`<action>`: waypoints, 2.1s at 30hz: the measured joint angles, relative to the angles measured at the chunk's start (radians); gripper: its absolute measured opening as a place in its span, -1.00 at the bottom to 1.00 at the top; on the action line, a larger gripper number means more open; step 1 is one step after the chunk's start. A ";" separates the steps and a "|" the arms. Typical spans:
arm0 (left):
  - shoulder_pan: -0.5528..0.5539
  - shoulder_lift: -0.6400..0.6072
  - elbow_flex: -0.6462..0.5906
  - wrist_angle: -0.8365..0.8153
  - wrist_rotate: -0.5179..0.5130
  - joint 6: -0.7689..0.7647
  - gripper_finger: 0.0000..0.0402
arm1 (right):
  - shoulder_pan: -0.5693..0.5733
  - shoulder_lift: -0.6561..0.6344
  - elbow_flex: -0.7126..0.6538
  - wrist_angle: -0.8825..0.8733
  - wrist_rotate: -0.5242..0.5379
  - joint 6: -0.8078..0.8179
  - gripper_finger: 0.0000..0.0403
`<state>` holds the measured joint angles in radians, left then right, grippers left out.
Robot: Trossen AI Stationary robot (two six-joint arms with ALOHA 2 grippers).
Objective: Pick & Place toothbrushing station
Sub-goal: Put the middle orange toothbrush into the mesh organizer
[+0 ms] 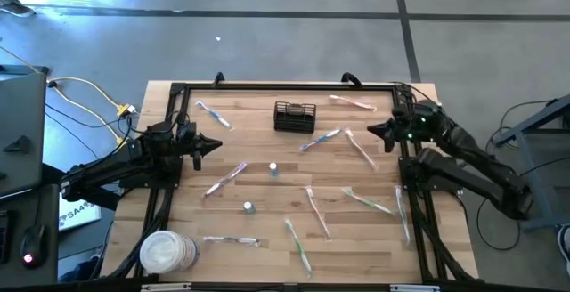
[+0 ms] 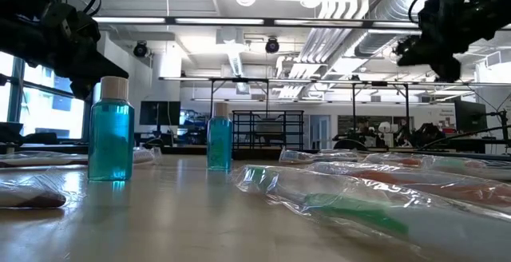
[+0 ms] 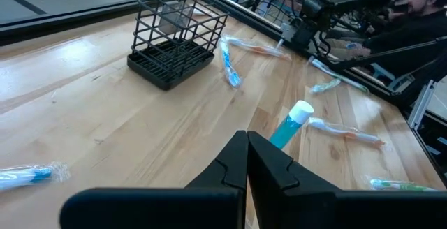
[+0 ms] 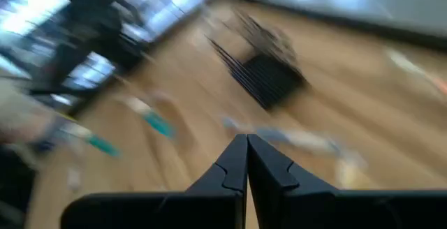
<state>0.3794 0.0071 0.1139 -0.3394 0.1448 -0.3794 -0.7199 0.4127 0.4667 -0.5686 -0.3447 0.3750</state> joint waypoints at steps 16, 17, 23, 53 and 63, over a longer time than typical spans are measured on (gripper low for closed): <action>0.000 0.000 0.000 0.000 -0.018 -0.019 -0.99 | 0.076 0.345 0.052 -0.076 0.069 0.075 -0.30; 0.000 0.000 0.000 0.000 -0.017 -0.019 -0.99 | 0.089 0.366 0.052 -0.058 0.102 0.057 -0.22; 0.000 0.000 0.000 0.000 -0.017 -0.022 -0.99 | 0.152 0.487 0.052 0.047 0.138 0.013 0.05; 0.000 0.000 0.000 -0.009 -0.016 -0.023 -0.99 | 0.219 1.005 0.059 0.235 0.408 -0.014 0.03; 0.000 0.000 0.000 -0.012 -0.025 -0.021 -0.99 | 0.217 1.020 0.058 0.235 0.426 -0.014 -0.47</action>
<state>0.3794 0.0071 0.1143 -0.3519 0.1194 -0.4002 -0.5026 1.4322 0.5243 -0.3340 0.0815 0.3611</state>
